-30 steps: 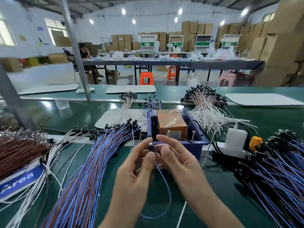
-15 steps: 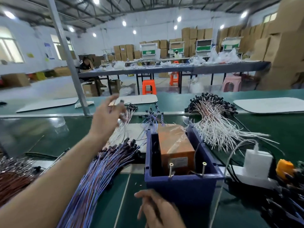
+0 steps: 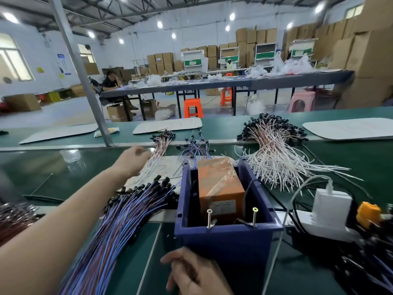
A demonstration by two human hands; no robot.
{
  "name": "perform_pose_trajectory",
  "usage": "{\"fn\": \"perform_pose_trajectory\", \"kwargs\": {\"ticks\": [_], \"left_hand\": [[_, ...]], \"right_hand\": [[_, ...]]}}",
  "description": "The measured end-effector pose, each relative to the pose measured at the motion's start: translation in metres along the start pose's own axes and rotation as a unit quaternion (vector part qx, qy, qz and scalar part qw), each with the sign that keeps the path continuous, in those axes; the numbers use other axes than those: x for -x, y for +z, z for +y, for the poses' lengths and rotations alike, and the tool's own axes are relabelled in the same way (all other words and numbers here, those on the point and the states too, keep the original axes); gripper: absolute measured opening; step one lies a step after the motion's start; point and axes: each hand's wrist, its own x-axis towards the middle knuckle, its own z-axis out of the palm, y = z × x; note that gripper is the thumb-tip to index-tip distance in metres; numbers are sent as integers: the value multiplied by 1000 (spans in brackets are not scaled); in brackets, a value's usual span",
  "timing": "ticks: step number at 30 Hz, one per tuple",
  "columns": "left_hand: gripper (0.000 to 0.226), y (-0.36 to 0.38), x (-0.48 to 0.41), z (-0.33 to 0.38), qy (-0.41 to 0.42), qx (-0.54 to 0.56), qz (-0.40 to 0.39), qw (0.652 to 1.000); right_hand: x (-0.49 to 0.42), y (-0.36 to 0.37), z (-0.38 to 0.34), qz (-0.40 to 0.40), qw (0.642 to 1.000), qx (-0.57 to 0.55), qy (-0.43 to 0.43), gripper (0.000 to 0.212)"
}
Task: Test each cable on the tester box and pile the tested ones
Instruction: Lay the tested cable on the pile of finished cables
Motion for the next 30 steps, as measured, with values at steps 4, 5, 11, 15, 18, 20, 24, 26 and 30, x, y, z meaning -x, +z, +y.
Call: {"fn": "perform_pose_trajectory", "kwargs": {"ticks": [4, 5, 11, 15, 18, 20, 24, 26, 30], "left_hand": [[27, -33, 42, -47, 37, -150, -48, 987], [21, -40, 53, -57, 44, -184, -59, 980], [21, -51, 107, -103, 74, -321, -70, 942], [21, -42, 119, -105, 77, -327, -58, 940], [23, -33, 118, -100, 58, -324, -18, 944], [22, -28, 117, -98, 42, -300, -5, 953], [23, -21, 110, -94, 16, -264, 20, 964], [25, -18, 104, -92, -3, -249, 32, 968], [31, -14, 90, -93, -45, -234, 52, 970]], "right_hand": [[-3, 7, 2, 1, 1000, -4, 4, 21], [0, 8, 6, 6, 1000, -8, 5, 21], [5, 11, 14, 28, 999, -31, -30, 32], [6, 13, 18, 46, 997, -26, -50, 30], [6, 13, 20, 58, 997, -23, -45, 32], [6, 14, 21, 60, 997, -21, -42, 33], [5, 15, 22, 62, 997, -27, -42, 34], [4, 14, 22, 61, 997, -30, -42, 34], [1, 13, 24, 57, 997, -34, -43, 35]]}}
